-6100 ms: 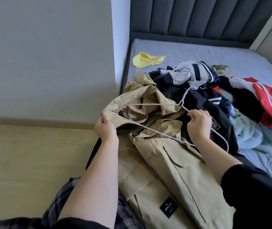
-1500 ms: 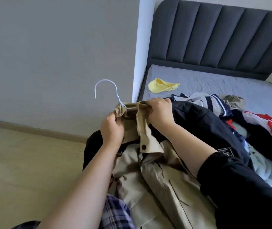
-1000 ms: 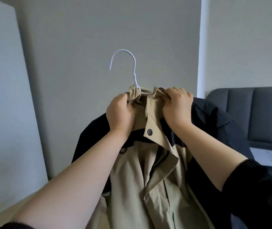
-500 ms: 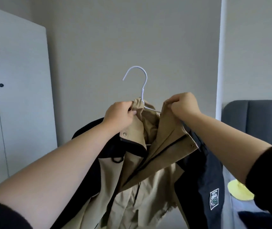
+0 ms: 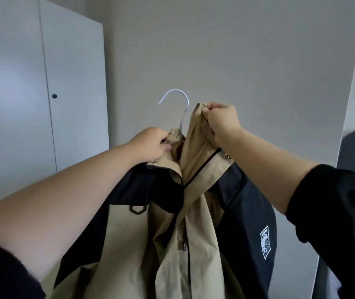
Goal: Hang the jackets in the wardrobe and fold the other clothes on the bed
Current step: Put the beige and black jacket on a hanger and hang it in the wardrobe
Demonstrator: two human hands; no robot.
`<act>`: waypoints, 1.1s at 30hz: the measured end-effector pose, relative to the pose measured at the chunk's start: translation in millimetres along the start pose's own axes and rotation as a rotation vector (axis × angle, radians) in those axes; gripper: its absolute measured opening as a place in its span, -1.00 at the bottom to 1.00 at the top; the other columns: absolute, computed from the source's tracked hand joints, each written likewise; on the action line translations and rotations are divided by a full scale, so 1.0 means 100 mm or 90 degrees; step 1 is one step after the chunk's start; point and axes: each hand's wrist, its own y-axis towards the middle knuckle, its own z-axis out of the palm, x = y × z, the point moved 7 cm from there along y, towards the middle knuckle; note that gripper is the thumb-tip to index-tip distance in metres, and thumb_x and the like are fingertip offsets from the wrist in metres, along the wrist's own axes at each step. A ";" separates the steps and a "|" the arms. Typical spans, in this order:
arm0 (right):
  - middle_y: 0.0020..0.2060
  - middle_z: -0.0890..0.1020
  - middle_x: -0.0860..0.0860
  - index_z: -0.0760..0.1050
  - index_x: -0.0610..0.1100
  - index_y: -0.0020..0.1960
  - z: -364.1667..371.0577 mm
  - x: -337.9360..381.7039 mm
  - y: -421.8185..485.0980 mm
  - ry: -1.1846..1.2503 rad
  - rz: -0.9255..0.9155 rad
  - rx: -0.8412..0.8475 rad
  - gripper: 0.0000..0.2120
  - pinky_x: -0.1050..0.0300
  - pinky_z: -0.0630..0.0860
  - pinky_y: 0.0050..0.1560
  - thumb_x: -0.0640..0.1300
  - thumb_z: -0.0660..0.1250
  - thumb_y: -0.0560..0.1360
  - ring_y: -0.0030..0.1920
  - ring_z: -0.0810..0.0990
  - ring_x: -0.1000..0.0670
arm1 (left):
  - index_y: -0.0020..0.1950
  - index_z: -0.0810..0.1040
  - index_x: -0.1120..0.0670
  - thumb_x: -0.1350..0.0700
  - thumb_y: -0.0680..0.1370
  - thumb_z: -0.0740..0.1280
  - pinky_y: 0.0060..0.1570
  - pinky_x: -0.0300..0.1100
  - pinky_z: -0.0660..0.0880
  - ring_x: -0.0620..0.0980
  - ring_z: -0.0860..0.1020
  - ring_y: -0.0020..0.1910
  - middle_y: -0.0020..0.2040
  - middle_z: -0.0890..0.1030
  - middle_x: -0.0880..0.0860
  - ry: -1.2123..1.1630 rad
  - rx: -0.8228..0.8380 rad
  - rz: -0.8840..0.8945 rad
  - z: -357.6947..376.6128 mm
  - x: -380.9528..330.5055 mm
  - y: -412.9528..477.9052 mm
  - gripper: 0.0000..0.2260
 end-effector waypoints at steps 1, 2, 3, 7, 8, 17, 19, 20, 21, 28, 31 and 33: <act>-0.47 0.50 0.03 0.49 -0.12 -0.36 0.07 0.00 0.00 -0.039 -0.002 0.044 -0.67 0.24 0.45 -0.34 -0.36 0.24 0.54 -0.42 0.48 0.09 | -0.17 0.50 0.25 0.13 0.55 0.36 -0.28 -0.14 0.30 0.06 0.42 -0.27 -0.33 0.44 0.04 -0.013 -0.004 -0.010 -0.04 0.09 -0.02 -0.80; -0.43 0.51 0.01 0.50 -0.13 -0.33 0.16 -0.01 -0.04 -0.158 0.011 0.126 -0.68 0.23 0.46 -0.34 -0.38 0.21 0.54 -0.38 0.48 0.06 | -0.17 0.51 0.25 0.14 0.54 0.36 -0.28 -0.16 0.30 0.06 0.43 -0.26 -0.31 0.46 0.06 -0.033 -0.007 -0.021 -0.06 0.17 -0.06 -0.81; -0.39 0.53 -0.01 0.54 -0.16 -0.27 0.24 -0.08 -0.09 -0.331 0.039 0.235 -0.71 0.22 0.48 -0.36 -0.39 0.19 0.53 -0.35 0.49 0.03 | -0.16 0.54 0.24 0.15 0.54 0.35 -0.26 -0.16 0.32 0.05 0.45 -0.24 -0.28 0.49 0.08 -0.057 -0.017 -0.032 -0.09 0.25 -0.09 -0.83; 0.10 0.61 -0.17 0.54 -0.26 0.21 0.11 -0.20 -0.10 -0.736 0.069 0.325 -0.71 0.12 0.48 -0.07 -0.34 0.20 0.53 -0.08 0.51 -0.07 | -0.33 0.47 0.10 0.19 0.54 0.34 -0.33 -0.18 0.27 0.01 0.41 -0.30 -0.36 0.43 0.02 -0.109 -0.077 -0.081 -0.18 0.44 -0.21 -0.76; 0.17 0.58 -0.19 0.52 -0.27 0.24 0.04 -0.15 -0.06 -0.718 0.056 0.261 -0.68 0.09 0.45 0.00 -0.34 0.19 0.53 0.00 0.52 -0.10 | -0.29 0.49 0.12 0.19 0.55 0.33 -0.30 -0.18 0.28 0.02 0.43 -0.27 -0.32 0.46 0.03 -0.110 -0.068 -0.078 -0.18 0.44 -0.22 -0.79; -0.40 0.57 0.03 0.54 -0.13 -0.30 0.14 0.32 -0.10 -0.181 -0.173 0.003 -0.63 0.35 0.43 -0.38 -0.46 0.05 0.35 -0.34 0.51 0.06 | -0.21 0.50 0.11 0.20 0.57 0.31 -0.40 -0.42 0.29 -0.08 0.40 -0.35 -0.35 0.44 0.00 -0.111 0.064 -0.022 0.18 0.22 -0.22 -0.85; -0.23 0.63 -0.05 0.63 -0.20 -0.10 0.18 0.04 -0.12 -0.409 -0.109 0.143 -0.70 0.38 0.41 -0.37 -0.40 0.14 0.46 -0.26 0.54 0.01 | -0.18 0.52 0.09 0.22 0.56 0.31 -0.35 -0.33 0.30 -0.08 0.42 -0.31 -0.30 0.47 0.00 -0.185 -0.030 -0.057 0.10 0.33 -0.23 -0.88; -0.14 0.64 -0.09 0.64 -0.22 -0.02 0.12 -0.12 -0.11 -0.524 -0.096 0.189 -0.76 0.33 0.43 -0.32 -0.34 0.20 0.50 -0.21 0.56 -0.05 | -0.15 0.53 0.10 0.21 0.56 0.31 -0.32 -0.30 0.30 -0.10 0.43 -0.29 -0.28 0.49 -0.02 -0.207 -0.067 -0.077 0.08 0.39 -0.24 -0.90; -0.08 0.64 -0.12 0.63 -0.22 0.02 0.00 -0.21 -0.09 -0.603 -0.097 0.183 -0.79 0.26 0.42 -0.24 -0.27 0.23 0.52 -0.12 0.58 -0.11 | -0.12 0.54 0.09 0.20 0.56 0.30 -0.30 -0.27 0.31 -0.13 0.44 -0.27 -0.27 0.50 -0.05 -0.218 -0.088 -0.095 0.10 0.44 -0.25 -0.92; 0.20 0.53 -0.26 0.47 -0.22 0.29 -0.60 -0.63 -0.12 -0.609 0.141 0.114 -0.37 -0.01 0.41 0.17 0.28 0.07 0.56 0.18 0.52 -0.25 | 0.01 0.61 0.19 0.16 0.56 0.30 -0.22 -0.18 0.34 0.03 0.49 -0.17 -0.12 0.60 0.09 -0.261 -0.168 -0.156 0.25 0.57 -0.19 -0.86; 0.10 0.59 -0.16 0.54 -0.24 0.18 -0.63 -0.73 -0.13 -0.522 0.171 0.073 -0.29 0.11 0.39 0.03 0.39 0.19 0.44 0.07 0.54 -0.16 | -0.01 0.60 0.24 0.17 0.55 0.32 -0.20 -0.15 0.34 0.05 0.48 -0.19 -0.15 0.59 0.14 -0.257 -0.164 -0.130 0.30 0.44 -0.10 -0.85; -0.01 0.61 -0.12 0.56 -0.24 0.10 -0.66 -0.69 -0.09 -0.501 0.131 0.033 -0.40 0.14 0.40 -0.09 0.30 0.28 0.45 0.01 0.57 -0.14 | -0.03 0.60 0.25 0.17 0.54 0.33 -0.21 -0.15 0.33 0.06 0.49 -0.20 -0.16 0.60 0.15 -0.251 -0.159 -0.113 0.36 0.33 -0.07 -0.85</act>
